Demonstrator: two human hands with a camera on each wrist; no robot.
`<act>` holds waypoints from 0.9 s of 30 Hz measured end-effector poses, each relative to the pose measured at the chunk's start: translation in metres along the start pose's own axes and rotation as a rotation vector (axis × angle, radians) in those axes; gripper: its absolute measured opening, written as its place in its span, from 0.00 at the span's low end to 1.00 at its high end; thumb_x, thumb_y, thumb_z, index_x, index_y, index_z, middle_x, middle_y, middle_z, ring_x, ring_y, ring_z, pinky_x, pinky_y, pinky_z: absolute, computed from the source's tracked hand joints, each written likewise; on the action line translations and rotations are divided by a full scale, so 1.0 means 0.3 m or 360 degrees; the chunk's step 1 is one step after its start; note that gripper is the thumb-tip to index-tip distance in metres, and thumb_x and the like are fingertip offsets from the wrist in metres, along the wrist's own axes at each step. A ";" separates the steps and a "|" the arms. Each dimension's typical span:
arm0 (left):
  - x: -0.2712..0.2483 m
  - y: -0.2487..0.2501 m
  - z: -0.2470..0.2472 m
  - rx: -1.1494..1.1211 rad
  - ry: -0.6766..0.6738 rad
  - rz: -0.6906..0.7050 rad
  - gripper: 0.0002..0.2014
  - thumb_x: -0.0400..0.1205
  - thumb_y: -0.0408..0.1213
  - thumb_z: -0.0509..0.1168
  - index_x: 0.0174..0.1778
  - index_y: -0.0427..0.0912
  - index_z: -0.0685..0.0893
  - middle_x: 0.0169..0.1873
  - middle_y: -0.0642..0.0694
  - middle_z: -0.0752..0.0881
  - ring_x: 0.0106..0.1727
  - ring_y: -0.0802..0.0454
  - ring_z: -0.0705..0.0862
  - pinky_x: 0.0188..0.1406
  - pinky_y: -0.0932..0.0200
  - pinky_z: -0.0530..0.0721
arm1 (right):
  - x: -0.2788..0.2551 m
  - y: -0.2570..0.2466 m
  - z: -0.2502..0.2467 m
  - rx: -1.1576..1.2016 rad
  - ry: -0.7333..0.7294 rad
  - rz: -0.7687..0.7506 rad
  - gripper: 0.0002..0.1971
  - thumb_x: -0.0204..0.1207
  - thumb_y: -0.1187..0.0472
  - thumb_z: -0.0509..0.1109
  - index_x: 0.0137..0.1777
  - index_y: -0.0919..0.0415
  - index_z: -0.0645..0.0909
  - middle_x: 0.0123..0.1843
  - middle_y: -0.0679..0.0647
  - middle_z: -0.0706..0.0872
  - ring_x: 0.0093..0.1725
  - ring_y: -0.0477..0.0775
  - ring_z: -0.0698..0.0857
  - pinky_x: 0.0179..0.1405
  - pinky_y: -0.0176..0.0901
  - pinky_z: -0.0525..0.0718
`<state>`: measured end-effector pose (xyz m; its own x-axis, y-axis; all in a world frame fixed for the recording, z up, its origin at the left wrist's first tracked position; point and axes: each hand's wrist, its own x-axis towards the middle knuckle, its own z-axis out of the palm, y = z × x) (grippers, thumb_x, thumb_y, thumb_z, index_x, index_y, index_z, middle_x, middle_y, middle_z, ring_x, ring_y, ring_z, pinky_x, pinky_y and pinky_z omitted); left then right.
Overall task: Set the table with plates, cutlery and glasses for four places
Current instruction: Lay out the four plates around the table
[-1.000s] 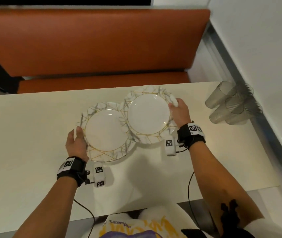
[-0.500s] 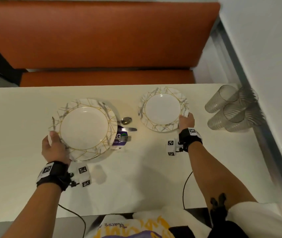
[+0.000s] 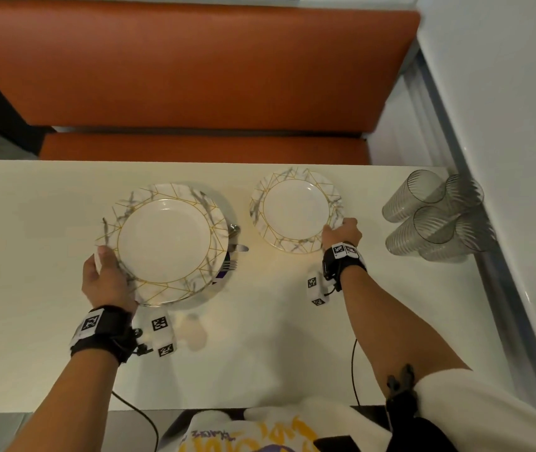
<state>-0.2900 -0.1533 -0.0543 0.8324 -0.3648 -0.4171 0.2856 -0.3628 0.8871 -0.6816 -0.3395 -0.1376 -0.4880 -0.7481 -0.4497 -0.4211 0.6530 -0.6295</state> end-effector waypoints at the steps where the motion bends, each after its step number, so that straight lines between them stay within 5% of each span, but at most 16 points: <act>1: -0.008 0.002 0.001 0.0009 0.0005 -0.0008 0.15 0.85 0.60 0.64 0.60 0.56 0.84 0.58 0.49 0.90 0.59 0.47 0.89 0.58 0.48 0.89 | -0.001 -0.012 0.002 0.0000 -0.0012 -0.0003 0.26 0.77 0.60 0.76 0.72 0.66 0.72 0.68 0.66 0.81 0.62 0.68 0.86 0.56 0.56 0.89; 6: -0.033 0.002 0.009 0.0021 -0.0022 -0.0024 0.14 0.86 0.59 0.64 0.60 0.55 0.84 0.59 0.47 0.90 0.61 0.46 0.89 0.60 0.46 0.90 | 0.040 -0.028 0.032 -0.0002 -0.0056 0.0038 0.25 0.73 0.60 0.77 0.66 0.61 0.72 0.65 0.65 0.78 0.51 0.70 0.89 0.42 0.67 0.92; 10: -0.053 0.001 0.016 0.0043 -0.0066 -0.0013 0.18 0.88 0.58 0.63 0.66 0.50 0.84 0.56 0.47 0.89 0.53 0.49 0.88 0.44 0.56 0.88 | -0.012 -0.069 0.007 -0.0138 -0.0043 0.0051 0.26 0.76 0.58 0.75 0.70 0.65 0.70 0.71 0.65 0.76 0.64 0.69 0.83 0.58 0.61 0.88; 14: -0.059 -0.002 0.023 0.0068 -0.0086 -0.0009 0.17 0.87 0.59 0.64 0.63 0.52 0.84 0.55 0.46 0.89 0.52 0.48 0.88 0.51 0.52 0.89 | -0.123 -0.107 -0.021 -0.0224 0.0111 -0.0351 0.21 0.75 0.62 0.70 0.69 0.59 0.75 0.67 0.59 0.78 0.67 0.62 0.79 0.62 0.57 0.83; 18: -0.073 -0.012 0.030 0.0133 -0.0132 -0.0030 0.29 0.84 0.65 0.65 0.72 0.48 0.82 0.64 0.46 0.89 0.62 0.46 0.88 0.63 0.45 0.89 | -0.310 -0.169 0.036 -0.0113 -0.0413 -0.0887 0.12 0.82 0.60 0.69 0.65 0.58 0.82 0.58 0.53 0.87 0.53 0.50 0.87 0.53 0.43 0.88; 21: -0.093 -0.010 0.027 0.0163 -0.0209 -0.0072 0.40 0.79 0.71 0.67 0.80 0.47 0.78 0.70 0.46 0.86 0.67 0.44 0.87 0.68 0.42 0.87 | -0.438 -0.226 0.087 -0.0230 -0.0762 -0.1042 0.27 0.80 0.41 0.71 0.72 0.58 0.78 0.61 0.53 0.84 0.55 0.49 0.84 0.54 0.42 0.84; 24: -0.101 -0.020 0.018 0.0122 -0.0278 -0.0182 0.50 0.69 0.77 0.71 0.81 0.47 0.78 0.72 0.46 0.87 0.68 0.44 0.87 0.68 0.43 0.87 | -0.493 -0.247 0.120 -0.0368 -0.0819 -0.1096 0.36 0.74 0.37 0.75 0.76 0.58 0.74 0.69 0.55 0.81 0.66 0.55 0.81 0.64 0.50 0.82; 27: -0.102 -0.032 0.009 0.0129 -0.0400 -0.0204 0.38 0.72 0.74 0.73 0.68 0.48 0.88 0.58 0.47 0.94 0.61 0.44 0.92 0.60 0.46 0.91 | -0.513 -0.226 0.126 -0.0435 -0.0765 -0.1083 0.36 0.74 0.45 0.79 0.77 0.61 0.73 0.74 0.57 0.79 0.73 0.58 0.78 0.70 0.48 0.79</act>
<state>-0.3193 -0.1411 -0.0506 0.6451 -0.5090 -0.5699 0.3338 -0.4832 0.8094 -0.5490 -0.2730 -0.0496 0.2848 -0.9140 -0.2890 -0.7023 0.0062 -0.7118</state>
